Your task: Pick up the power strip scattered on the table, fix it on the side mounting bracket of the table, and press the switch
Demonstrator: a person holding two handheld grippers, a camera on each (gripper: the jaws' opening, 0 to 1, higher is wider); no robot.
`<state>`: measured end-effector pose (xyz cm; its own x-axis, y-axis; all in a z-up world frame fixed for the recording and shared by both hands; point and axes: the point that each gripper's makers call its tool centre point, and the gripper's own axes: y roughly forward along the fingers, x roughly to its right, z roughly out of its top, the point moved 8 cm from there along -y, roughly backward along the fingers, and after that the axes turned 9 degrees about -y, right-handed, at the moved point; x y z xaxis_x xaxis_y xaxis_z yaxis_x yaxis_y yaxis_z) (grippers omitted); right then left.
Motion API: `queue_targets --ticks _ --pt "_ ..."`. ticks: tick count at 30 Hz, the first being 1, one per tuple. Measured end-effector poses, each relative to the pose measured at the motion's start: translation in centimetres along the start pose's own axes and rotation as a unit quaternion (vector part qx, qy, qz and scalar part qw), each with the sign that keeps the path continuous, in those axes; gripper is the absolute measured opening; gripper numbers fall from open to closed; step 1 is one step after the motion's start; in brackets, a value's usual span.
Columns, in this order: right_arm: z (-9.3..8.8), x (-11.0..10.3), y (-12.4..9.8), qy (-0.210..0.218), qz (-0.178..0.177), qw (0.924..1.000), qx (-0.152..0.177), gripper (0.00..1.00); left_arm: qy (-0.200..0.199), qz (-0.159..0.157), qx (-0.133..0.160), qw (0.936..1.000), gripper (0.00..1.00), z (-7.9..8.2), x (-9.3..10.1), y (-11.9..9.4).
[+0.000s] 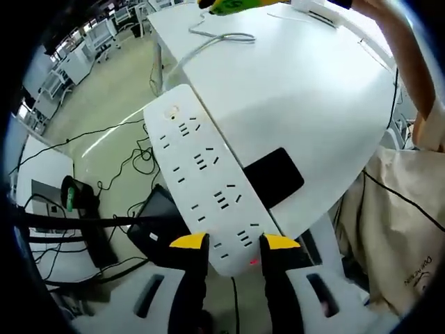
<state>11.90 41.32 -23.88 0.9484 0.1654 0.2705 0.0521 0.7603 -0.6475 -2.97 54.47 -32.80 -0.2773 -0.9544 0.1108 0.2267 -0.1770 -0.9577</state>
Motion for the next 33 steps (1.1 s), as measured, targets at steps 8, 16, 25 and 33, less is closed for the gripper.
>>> queue_targets --ticks 8,16,25,33 --pt "-0.8 0.9 -3.9 0.013 -0.036 0.9991 0.018 0.09 -0.005 0.000 0.005 1.0000 0.34 -0.1 -0.1 0.0" --pt "-2.3 1.5 -7.7 0.026 -0.076 0.9961 0.035 0.12 -0.012 0.001 0.008 0.9999 0.34 -0.3 0.0 0.0" --pt "-4.8 1.4 -12.4 0.041 -0.123 0.9902 0.053 0.14 -0.036 0.001 0.039 0.9986 0.35 -1.2 0.0 -0.2" --pt "-7.3 1.4 -14.8 0.057 -0.145 0.9862 0.055 0.16 -0.053 0.015 0.078 0.9955 0.48 -1.9 -0.9 -0.4"
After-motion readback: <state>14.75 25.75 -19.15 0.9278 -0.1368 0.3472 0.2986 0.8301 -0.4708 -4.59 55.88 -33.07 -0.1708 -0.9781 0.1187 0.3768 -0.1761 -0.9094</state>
